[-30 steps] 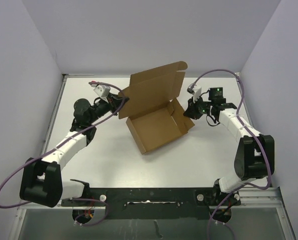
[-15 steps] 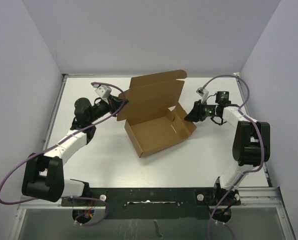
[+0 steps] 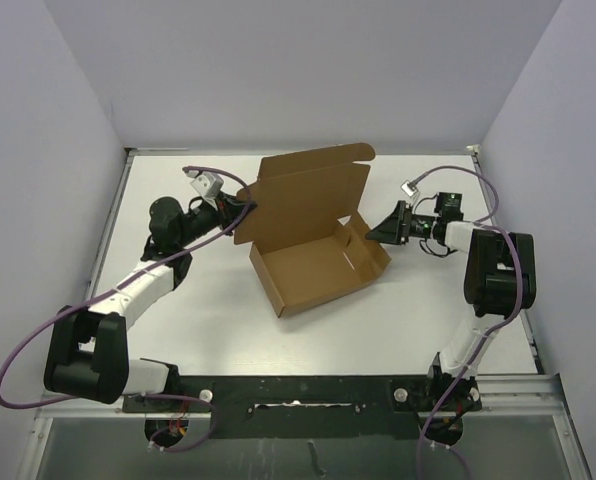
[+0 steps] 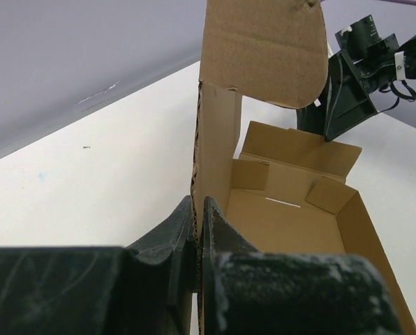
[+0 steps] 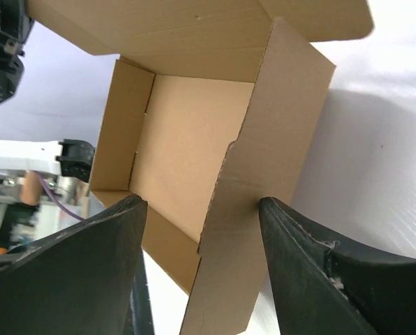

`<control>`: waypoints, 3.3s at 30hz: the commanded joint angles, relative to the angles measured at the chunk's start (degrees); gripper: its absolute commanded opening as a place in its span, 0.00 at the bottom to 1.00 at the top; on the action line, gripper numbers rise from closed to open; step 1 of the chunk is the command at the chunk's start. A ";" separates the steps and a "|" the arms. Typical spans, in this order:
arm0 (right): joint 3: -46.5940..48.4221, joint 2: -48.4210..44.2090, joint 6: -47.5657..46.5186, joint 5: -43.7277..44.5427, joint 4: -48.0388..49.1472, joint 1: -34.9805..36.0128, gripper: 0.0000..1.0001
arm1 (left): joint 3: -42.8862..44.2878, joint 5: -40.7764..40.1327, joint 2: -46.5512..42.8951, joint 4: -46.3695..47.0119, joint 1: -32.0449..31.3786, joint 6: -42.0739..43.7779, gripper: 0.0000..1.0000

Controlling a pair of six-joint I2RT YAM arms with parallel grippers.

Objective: Fold the paper box

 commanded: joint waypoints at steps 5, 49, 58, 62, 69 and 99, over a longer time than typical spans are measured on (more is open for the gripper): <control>0.20 6.22 18.23 -6.32 11.77 -0.64 0.60 | -0.61 0.50 0.54 3.45 0.47 -0.20 0.00; 9.53 4.92 -9.18 3.67 -21.21 6.04 0.24 | -2.73 -0.87 -0.96 4.52 1.22 -1.26 0.00; 9.55 -0.58 -22.89 19.44 -30.33 11.16 0.37 | -3.42 -1.30 -2.26 4.32 1.26 -1.49 0.00; 8.58 -3.16 -25.88 24.39 -31.30 13.00 0.44 | -3.50 -1.48 -2.66 4.34 1.26 -1.63 0.00; 7.47 -6.99 -29.25 30.29 -31.37 15.00 0.26 | -3.67 -1.85 -3.29 3.98 1.26 -1.68 0.00; 0.78 -16.58 -35.73 52.99 -27.42 23.75 0.71 | -4.10 -3.49 -3.85 3.80 1.26 -2.57 0.00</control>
